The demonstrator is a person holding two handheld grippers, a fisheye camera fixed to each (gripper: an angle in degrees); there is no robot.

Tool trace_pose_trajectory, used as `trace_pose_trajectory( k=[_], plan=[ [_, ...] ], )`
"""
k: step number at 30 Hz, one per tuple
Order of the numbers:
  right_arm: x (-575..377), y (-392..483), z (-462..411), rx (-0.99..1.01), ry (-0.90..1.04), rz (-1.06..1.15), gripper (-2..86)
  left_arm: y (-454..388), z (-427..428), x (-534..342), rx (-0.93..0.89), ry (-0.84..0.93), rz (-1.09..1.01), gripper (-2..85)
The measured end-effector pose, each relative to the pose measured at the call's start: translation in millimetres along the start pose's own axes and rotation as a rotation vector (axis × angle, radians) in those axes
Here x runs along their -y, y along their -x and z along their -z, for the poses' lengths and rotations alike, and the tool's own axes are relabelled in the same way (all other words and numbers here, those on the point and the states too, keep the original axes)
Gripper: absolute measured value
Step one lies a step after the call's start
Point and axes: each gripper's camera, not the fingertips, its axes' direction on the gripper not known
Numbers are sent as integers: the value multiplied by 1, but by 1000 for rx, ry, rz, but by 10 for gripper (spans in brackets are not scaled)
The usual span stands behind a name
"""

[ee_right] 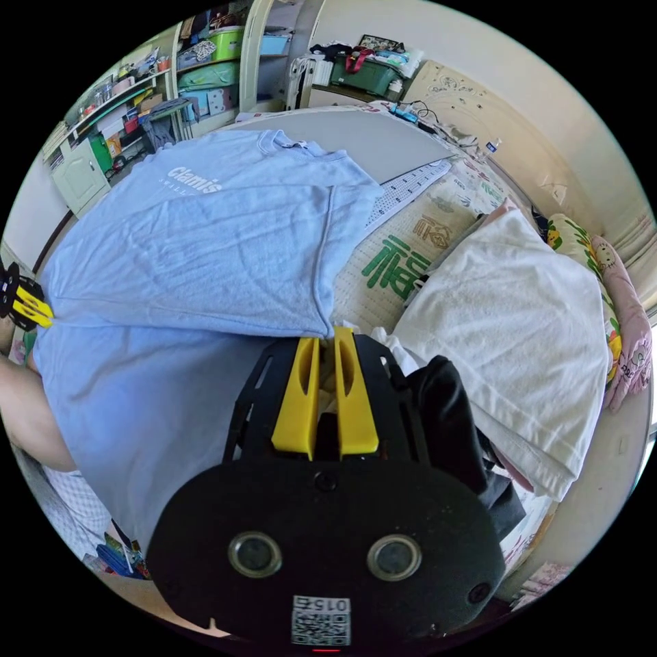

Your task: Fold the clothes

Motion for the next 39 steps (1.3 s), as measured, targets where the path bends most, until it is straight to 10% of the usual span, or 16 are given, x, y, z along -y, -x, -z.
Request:
trace_pose_trajectory(
  k=[26,39],
  plan=[
    [46,-27,156,-89,35,-107,39,11,25,-46,-40,-131,273,16],
    [115,282,185,106,-155,607,87,150,56,2,-65,-160,438,63]
  ],
)
